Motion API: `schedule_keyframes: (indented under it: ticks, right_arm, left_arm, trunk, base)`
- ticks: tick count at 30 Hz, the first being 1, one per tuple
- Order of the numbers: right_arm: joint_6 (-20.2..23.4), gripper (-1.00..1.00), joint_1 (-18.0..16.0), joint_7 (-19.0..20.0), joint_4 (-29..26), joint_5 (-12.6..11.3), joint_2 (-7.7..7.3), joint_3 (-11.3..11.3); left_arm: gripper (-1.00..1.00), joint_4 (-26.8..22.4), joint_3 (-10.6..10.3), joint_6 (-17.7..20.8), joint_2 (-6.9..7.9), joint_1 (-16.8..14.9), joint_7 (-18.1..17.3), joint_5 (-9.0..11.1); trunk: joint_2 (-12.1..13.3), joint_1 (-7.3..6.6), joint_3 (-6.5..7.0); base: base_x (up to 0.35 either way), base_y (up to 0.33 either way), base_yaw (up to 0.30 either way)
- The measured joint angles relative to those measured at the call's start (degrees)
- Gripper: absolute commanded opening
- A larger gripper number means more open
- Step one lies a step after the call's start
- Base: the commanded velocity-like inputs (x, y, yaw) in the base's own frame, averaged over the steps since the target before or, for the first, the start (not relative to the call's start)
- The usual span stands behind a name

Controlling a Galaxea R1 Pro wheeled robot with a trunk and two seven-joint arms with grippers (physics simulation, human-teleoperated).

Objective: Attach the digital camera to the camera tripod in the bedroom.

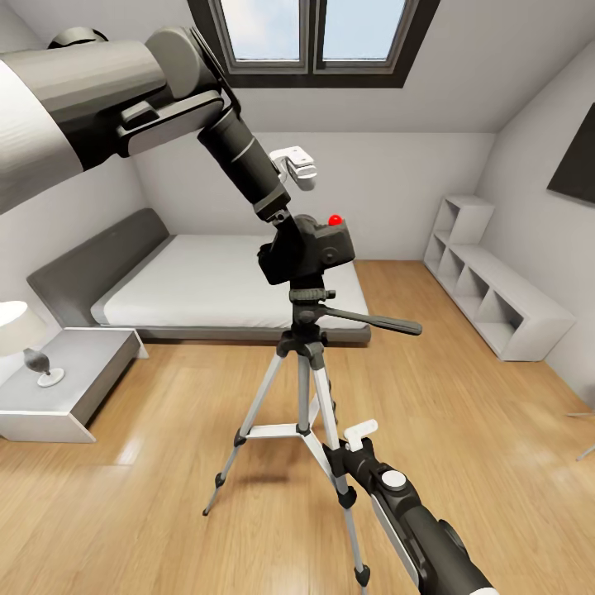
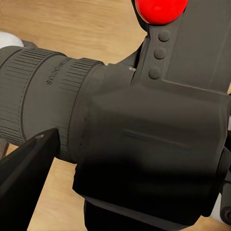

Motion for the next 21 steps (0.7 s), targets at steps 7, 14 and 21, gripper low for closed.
schedule_keyframes:
  ticks: [7,14,21]
  right_arm:
    - [0.0,-1.0,0.0,0.0,0.0,0.0,0.0,0.0]
    - [0.0,-1.0,0.0,0.0,0.0,0.0,0.0,0.0]
    - [0.0,-1.0,0.0,0.0,0.0,0.0,0.0,0.0]
  left_arm:
    - [-1.0,-0.1,-0.1,0.0,-0.06,0.0,0.1,-0.4]
    - [-1.0,-0.1,-0.2,-0.1,-0.34,0.0,0.2,-0.7]
    - [-1.0,0.0,-0.3,-0.1,-0.61,0.0,0.2,-0.8]
  trunk:
    - [0.0,0.0,0.0]
    - [0.0,0.0,0.0]
    - [0.0,0.0,0.0]
  base:
    - [0.0,0.0,0.0]
    - [0.0,0.0,0.0]
    - [0.0,0.0,0.0]
